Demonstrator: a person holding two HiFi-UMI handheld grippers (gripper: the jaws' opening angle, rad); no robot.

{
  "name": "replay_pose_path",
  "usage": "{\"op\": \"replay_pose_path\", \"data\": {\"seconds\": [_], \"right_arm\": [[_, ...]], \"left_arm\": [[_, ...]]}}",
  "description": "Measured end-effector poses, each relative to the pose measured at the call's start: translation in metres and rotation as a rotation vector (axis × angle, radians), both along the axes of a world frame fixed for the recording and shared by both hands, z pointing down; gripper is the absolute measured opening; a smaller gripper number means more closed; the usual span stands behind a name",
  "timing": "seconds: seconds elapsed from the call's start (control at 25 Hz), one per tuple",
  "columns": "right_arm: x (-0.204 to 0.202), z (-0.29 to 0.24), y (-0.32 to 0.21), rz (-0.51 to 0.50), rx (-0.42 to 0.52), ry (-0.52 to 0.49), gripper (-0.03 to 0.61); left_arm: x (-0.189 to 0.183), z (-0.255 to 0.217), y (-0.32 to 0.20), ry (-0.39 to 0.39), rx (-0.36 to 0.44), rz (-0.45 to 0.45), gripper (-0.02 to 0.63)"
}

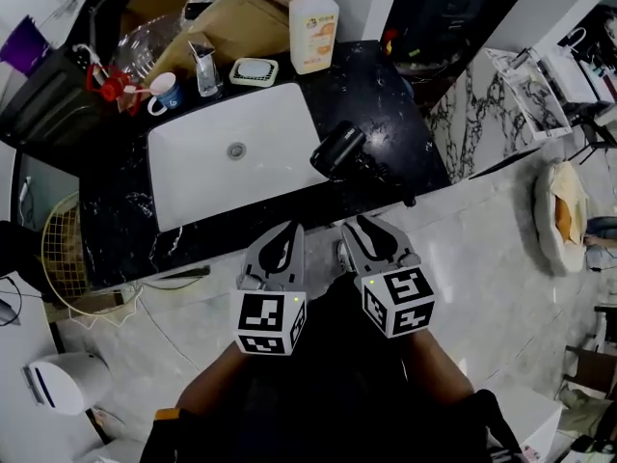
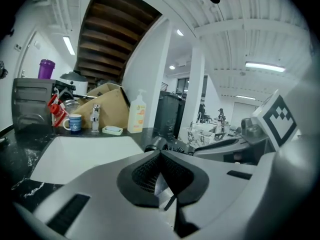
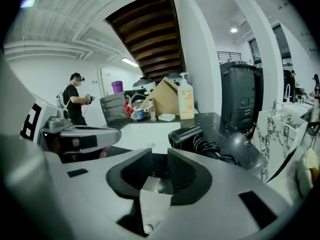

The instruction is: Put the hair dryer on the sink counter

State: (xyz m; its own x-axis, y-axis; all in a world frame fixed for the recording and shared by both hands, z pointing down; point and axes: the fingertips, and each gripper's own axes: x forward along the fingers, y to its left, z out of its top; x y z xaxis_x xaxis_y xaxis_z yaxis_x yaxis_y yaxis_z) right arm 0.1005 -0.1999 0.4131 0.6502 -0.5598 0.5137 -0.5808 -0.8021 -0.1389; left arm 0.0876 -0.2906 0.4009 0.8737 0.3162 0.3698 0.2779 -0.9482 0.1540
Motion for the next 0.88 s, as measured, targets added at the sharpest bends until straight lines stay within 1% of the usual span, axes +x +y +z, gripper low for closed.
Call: {"op": "replay_pose_path", "data": {"seconds": [0.16,0.32,0.56,0.72,0.88], "right_arm": [[-0.034,-0.001,-0.005,0.032,0.016,-0.007,0.058],[-0.052,-0.003,-0.003,0.066,0.045,-0.007,0.035],[-0.069,-0.008,0.004,0.071,0.082,0.005,0.021],[-0.07,-0.005,0.013,0.066,0.109,-0.008,0.017],[-0.068,0.0,0.018,0.051,0.099,-0.005,0.015]], "left_arm": [[-0.031,-0.005,0.001,0.006,-0.001,0.028,0.008],[-0.049,-0.011,0.002,0.026,0.011,0.045,0.008],[-0.055,-0.012,0.013,0.043,0.021,0.057,0.008],[-0.054,-0.01,0.027,0.038,0.043,0.076,0.008],[-0.053,-0.008,0.033,0.037,0.057,0.072,0.008]]}}
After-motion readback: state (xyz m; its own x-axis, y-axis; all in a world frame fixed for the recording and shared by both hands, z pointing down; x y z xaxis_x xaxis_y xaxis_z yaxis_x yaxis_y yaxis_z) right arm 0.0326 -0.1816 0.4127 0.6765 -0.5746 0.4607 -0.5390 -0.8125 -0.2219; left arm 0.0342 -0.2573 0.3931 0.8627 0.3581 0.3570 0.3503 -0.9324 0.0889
